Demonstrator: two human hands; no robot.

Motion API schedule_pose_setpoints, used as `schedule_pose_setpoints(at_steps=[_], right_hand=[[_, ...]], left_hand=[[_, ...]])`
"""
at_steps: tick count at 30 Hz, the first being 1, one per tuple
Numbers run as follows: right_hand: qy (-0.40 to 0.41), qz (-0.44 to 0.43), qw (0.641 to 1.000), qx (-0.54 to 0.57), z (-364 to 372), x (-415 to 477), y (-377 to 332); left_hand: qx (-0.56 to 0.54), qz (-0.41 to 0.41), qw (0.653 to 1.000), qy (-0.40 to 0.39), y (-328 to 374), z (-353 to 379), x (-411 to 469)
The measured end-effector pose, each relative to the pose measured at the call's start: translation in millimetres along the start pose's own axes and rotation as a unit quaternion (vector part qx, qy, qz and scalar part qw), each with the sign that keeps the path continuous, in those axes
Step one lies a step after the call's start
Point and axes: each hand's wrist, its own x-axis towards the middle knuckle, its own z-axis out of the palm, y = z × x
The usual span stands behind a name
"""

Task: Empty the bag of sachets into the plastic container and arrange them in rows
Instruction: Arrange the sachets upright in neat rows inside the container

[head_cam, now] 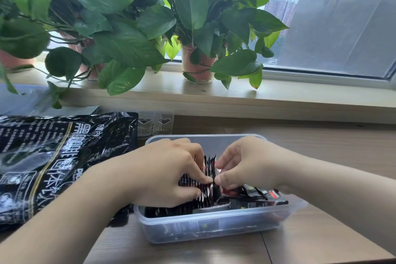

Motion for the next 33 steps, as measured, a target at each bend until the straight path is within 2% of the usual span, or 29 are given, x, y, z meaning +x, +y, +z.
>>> schedule_pose_setpoints(at_steps=[8,13,16,20,25,29,33], right_hand=[[-0.020,-0.007,0.998,-0.057,8.8,10.7,-2.0],[-0.013,-0.025,0.998,-0.052,9.2,13.2,-2.1],[-0.009,-0.060,0.994,-0.091,8.9,12.6,-0.5],[-0.011,-0.071,0.993,-0.089,3.1,11.3,-0.4],[-0.084,-0.074,0.988,-0.111,-22.8,4.0,-8.2],[-0.042,-0.110,0.974,-0.195,-50.4,1.7,-13.4],[-0.088,-0.154,0.935,-0.308,-42.5,1.5,-9.4]], left_hand=[[-0.068,-0.009,0.998,-0.011,-2.5,2.5,1.4],[-0.053,0.002,0.999,-0.002,0.1,0.1,1.1],[-0.026,-0.009,1.000,0.005,0.1,0.7,0.7],[0.000,-0.016,0.999,-0.043,-0.6,-0.2,3.9],[0.013,-0.032,0.996,-0.084,-4.0,0.8,7.8],[0.018,-0.019,0.996,-0.086,-3.6,0.7,9.4],[0.011,-0.007,0.994,-0.107,-4.0,0.9,11.8]])
